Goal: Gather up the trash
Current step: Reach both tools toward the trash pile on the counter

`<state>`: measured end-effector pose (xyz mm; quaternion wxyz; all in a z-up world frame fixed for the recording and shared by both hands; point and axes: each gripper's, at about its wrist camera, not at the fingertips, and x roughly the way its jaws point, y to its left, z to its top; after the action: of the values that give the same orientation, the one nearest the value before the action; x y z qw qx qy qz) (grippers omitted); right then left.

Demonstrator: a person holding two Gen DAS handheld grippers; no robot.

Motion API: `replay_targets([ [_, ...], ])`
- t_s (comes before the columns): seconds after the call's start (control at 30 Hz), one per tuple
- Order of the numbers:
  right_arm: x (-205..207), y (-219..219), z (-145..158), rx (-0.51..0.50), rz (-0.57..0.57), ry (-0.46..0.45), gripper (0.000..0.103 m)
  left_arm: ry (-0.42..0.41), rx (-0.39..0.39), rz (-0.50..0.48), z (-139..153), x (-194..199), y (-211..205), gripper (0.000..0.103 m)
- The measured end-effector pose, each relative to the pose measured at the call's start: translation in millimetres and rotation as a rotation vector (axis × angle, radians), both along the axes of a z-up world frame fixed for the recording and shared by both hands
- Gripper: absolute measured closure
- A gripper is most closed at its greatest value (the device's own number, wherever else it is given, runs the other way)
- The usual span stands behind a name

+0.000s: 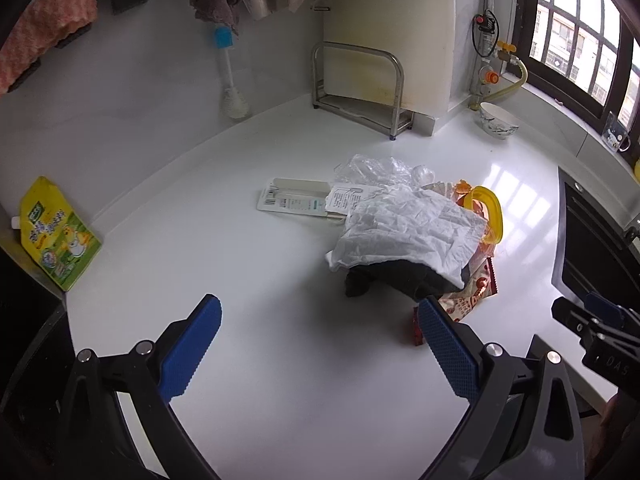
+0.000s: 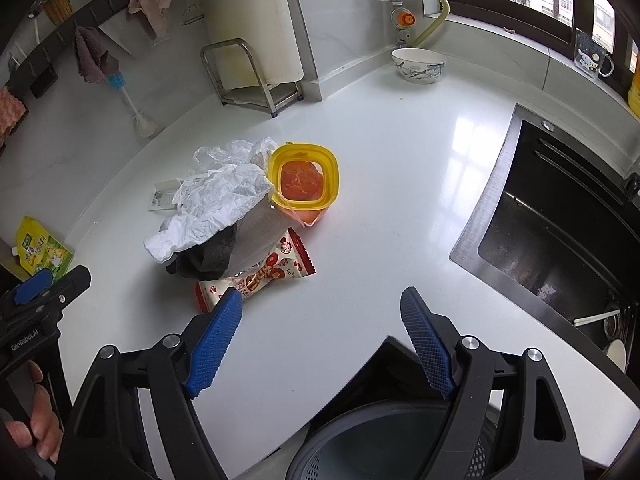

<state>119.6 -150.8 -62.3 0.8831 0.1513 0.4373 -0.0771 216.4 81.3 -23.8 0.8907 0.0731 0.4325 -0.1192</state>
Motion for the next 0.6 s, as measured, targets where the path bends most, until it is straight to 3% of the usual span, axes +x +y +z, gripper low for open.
replay_targets([
  [0.23, -1.9, -7.5, -8.2, 0.004, -0.084, 0.018, 0.025, 0.047, -0.053, -0.065, -11.0, 44.2, -26.9, 0.006],
  [0.43, -0.3, -9.1, -21.8, 0.049, -0.132, 0.030, 0.025, 0.099, -0.027, -0.121, -34.8, 75.4, -51.3, 0.006],
  [0.6, 6.7, -1.9, -34.8, 0.151, -0.195, 0.031, 0.025, 0.098, 0.009, -0.191, -43.4, 90.7, -63.8, 0.006],
])
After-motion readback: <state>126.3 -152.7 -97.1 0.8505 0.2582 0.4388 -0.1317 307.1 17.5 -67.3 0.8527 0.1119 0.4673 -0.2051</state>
